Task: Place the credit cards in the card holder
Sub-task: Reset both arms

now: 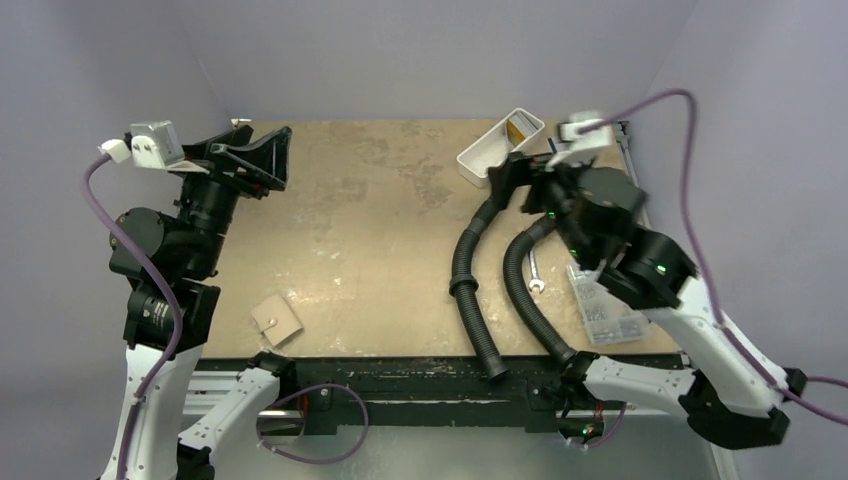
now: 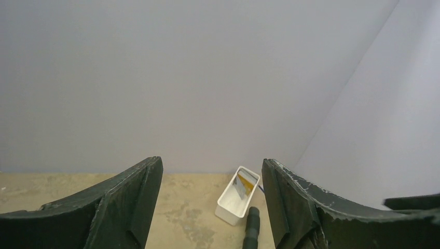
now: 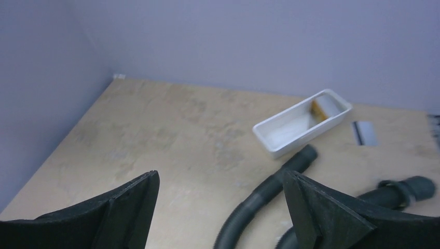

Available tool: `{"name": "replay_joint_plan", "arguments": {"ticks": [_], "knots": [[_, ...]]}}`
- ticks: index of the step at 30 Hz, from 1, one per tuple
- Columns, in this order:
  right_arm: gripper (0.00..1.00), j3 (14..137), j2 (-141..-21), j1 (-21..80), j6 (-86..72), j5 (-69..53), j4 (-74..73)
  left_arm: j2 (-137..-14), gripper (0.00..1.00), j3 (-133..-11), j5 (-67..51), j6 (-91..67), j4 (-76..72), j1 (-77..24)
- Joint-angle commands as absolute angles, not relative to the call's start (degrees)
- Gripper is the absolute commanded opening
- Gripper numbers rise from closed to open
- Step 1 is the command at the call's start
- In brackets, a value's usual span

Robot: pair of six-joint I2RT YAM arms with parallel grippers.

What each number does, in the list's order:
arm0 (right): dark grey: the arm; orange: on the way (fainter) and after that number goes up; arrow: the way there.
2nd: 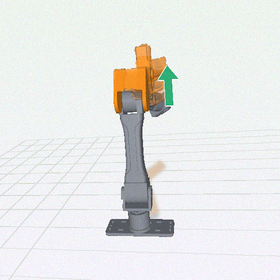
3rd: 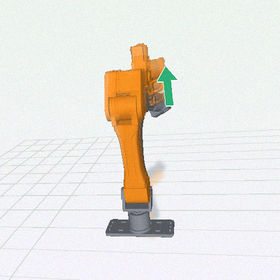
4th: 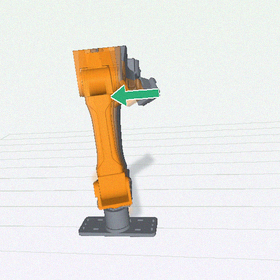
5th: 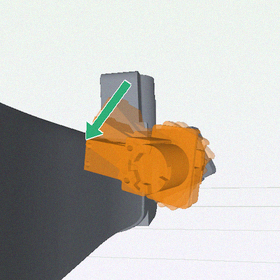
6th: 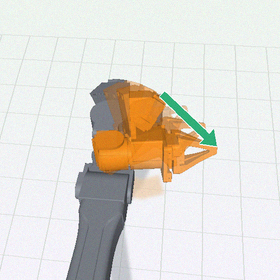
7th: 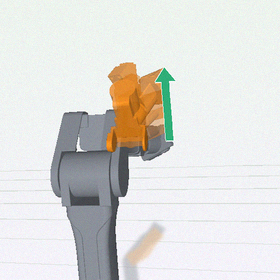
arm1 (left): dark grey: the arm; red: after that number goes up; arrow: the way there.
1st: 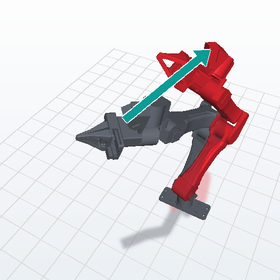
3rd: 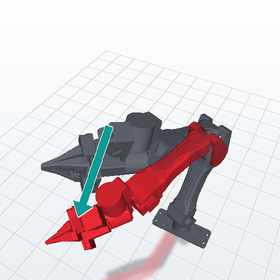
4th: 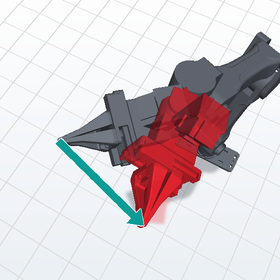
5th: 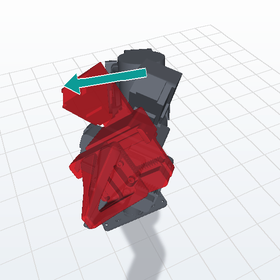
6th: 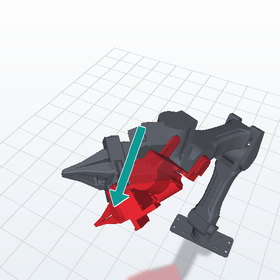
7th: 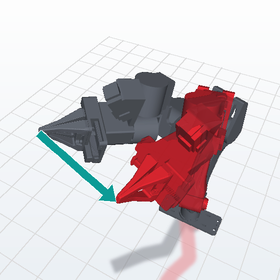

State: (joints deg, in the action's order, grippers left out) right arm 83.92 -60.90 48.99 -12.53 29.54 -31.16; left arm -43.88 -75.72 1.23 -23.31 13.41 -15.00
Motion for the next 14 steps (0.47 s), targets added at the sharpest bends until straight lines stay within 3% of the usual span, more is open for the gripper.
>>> {"name": "replay_joint_plan", "arguments": {"ticks": [1, 8, 14], "knots": [[0.99, 87.85, -52.93, 48.87, -3.84, 44.52, -31.22, -43.68, 0.75, -75.24, 3.75, -22.24, 6.16, -14.77], [0.99, 87.98, -45.03, 48.87, -0.26, 49.22, -27.21, -44.45, 0.75, -75.17, 4.10, -22.43, 4.71, -14.77], [0.99, 86.81, -42.49, 48.88, -2.63, 46.06, -29.37, -44.58, 0.74, -75.16, 3.62, -22.68, 4.55, -14.77]]}}
